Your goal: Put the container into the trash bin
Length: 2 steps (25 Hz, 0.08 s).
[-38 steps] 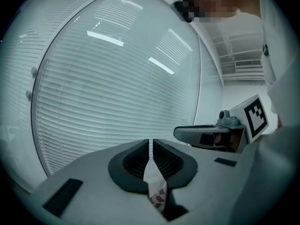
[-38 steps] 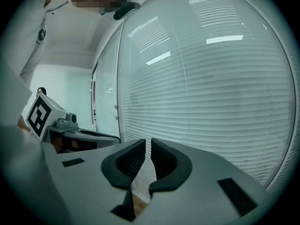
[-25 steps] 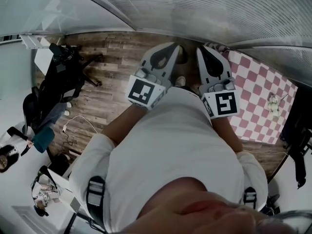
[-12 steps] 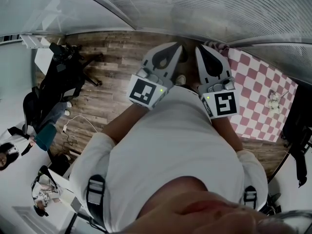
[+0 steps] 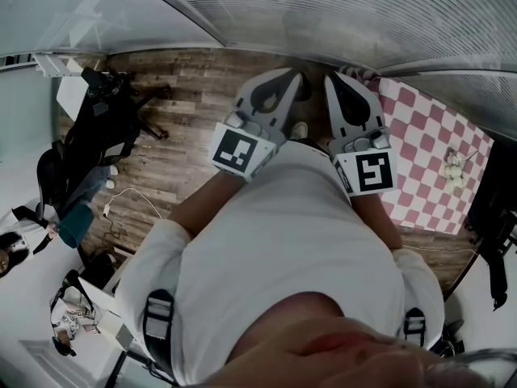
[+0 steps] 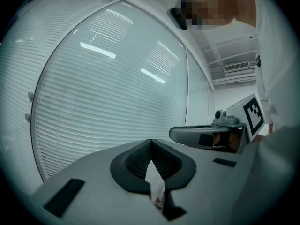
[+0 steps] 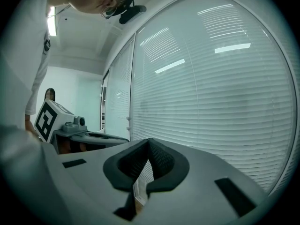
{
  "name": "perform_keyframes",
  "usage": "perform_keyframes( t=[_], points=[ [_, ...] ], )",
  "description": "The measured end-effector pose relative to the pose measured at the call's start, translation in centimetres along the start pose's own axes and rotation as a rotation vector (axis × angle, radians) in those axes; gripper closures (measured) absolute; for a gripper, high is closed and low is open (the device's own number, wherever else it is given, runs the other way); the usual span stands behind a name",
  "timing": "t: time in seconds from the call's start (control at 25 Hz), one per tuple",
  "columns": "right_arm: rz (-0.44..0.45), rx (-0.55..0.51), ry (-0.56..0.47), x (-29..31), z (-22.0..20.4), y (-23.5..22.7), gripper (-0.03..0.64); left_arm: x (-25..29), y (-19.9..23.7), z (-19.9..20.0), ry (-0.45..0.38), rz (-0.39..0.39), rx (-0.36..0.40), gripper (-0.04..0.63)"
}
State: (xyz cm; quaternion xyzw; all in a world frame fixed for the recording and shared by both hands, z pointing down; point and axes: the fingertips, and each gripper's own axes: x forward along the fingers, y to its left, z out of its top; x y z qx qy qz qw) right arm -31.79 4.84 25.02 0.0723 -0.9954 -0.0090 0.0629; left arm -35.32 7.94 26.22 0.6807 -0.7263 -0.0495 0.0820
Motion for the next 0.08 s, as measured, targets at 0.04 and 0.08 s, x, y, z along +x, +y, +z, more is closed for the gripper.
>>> perform_keyframes(
  t=[0.04, 0.08],
  points=[
    [0.0, -0.001, -0.001, 0.01, 0.03, 0.06, 0.586, -0.07, 0.05, 0.0, 0.0, 0.001, 0.001, 0.563],
    [0.0, -0.003, -0.002, 0.03, 0.06, 0.13, 0.586, -0.13, 0.1, 0.01, 0.0, 0.001, 0.001, 0.563]
  ],
)
